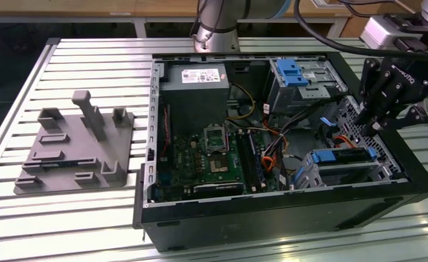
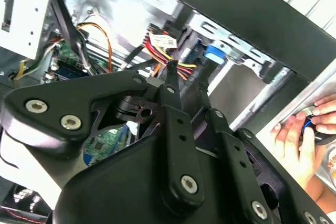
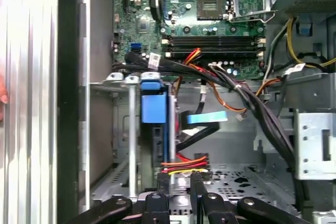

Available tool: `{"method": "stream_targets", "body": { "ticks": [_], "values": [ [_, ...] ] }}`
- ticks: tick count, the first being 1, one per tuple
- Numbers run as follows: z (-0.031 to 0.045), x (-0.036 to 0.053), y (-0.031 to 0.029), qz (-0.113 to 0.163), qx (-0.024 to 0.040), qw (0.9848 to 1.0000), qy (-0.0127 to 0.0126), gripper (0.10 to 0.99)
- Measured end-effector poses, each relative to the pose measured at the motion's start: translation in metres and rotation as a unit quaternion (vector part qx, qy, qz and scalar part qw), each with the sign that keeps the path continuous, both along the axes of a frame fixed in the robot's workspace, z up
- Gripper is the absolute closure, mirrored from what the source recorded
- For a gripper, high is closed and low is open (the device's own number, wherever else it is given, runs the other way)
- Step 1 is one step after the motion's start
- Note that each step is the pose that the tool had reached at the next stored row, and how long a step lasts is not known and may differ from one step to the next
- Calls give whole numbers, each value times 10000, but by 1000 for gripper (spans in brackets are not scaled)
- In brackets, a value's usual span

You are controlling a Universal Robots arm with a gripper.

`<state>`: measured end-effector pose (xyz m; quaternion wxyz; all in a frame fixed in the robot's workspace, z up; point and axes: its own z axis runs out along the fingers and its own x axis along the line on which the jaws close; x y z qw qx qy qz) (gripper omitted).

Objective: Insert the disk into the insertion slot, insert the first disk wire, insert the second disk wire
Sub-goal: 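Insert the second disk wire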

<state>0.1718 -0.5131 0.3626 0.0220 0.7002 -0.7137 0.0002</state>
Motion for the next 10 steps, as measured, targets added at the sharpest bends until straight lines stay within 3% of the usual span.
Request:
{"method": "stream_targets", "body": {
  "ticks": [4,6,7,8,9,10],
  "values": [
    [0,-48,88,0,-99,10000,-13,784],
    [0,-72,118,0,-169,9998,-44,784],
    [0,-82,133,-1,-199,9998,-78,784],
    [0,-88,152,-1,-224,9997,-132,784],
    [0,-93,167,-2,-243,9995,-199,784],
    [0,-97,181,-4,-256,9993,-283,784]
  ]
}}
